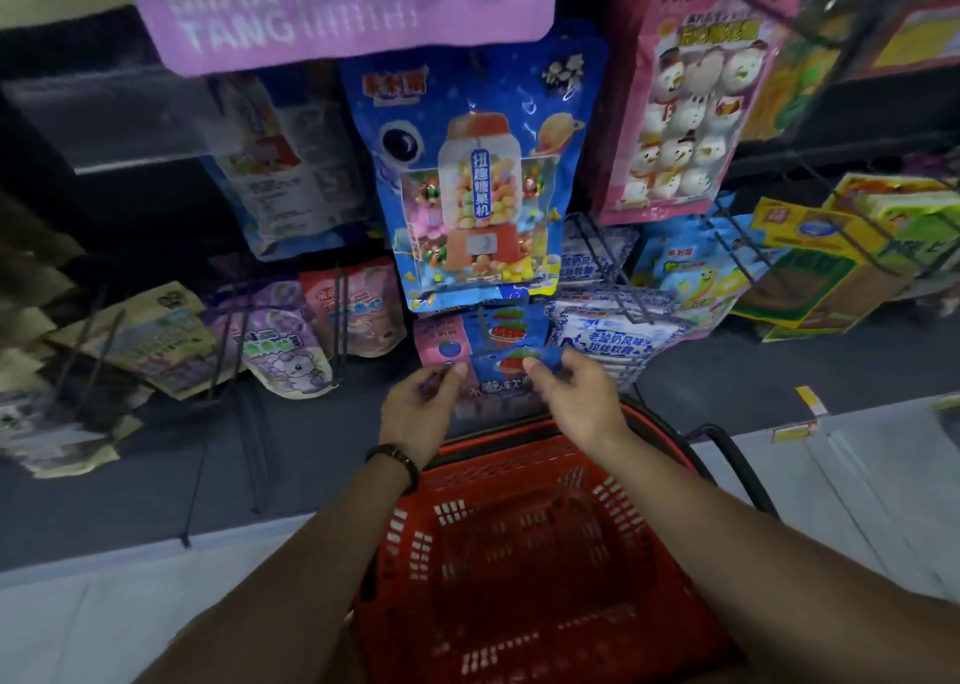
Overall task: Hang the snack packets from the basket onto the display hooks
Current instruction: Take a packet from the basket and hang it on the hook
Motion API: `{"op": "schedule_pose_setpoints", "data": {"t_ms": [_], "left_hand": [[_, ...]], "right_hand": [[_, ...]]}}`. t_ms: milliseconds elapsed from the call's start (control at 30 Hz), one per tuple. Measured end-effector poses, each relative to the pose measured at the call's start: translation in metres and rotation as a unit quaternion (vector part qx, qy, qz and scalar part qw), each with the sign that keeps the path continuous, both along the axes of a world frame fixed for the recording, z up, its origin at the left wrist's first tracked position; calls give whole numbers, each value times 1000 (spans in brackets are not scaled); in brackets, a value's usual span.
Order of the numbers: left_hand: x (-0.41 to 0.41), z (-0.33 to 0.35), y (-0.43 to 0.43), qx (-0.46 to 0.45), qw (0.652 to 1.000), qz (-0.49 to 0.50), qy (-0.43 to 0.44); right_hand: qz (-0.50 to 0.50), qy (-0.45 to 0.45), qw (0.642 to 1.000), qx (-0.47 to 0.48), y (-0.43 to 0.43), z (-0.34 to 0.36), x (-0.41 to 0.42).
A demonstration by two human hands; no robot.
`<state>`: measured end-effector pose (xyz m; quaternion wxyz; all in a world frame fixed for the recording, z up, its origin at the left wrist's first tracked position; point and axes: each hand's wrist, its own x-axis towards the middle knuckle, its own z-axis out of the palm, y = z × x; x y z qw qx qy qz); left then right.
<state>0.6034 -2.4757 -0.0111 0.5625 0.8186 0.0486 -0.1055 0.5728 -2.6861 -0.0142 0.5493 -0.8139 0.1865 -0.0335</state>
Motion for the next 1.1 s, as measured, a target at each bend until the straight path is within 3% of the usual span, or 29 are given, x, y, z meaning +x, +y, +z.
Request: {"op": "schedule_pose_setpoints", "data": {"t_ms": [300,600,667,767,833,933,1033,1100], "left_hand": [[22,-12,-10,15,999,41,-21],[38,-12,-22,-18,993,108,35],[36,-16,-25,-10,989,143,25],[27,-19,-33,-53,966,239,79],[19,-30,-38,-58,972,206,96],[5,-29,-47,-6,996,90,26],[4,-33,-49,32,997,49,-53],[1,-33,-51,48,997,32,-48]], "right_hand": [[-31,-16,999,8,4,-11,26],[-102,-11,994,-27,20,-12,40],[-146,-24,989,4,27,-12,34],[-157,-57,986,-9,38,-23,22],[-141,-66,987,-43,44,-32,12],[-93,-72,990,-72,51,-33,-1],[-25,-51,996,-72,51,-30,-3],[32,-10,996,-80,49,-29,2]]}}
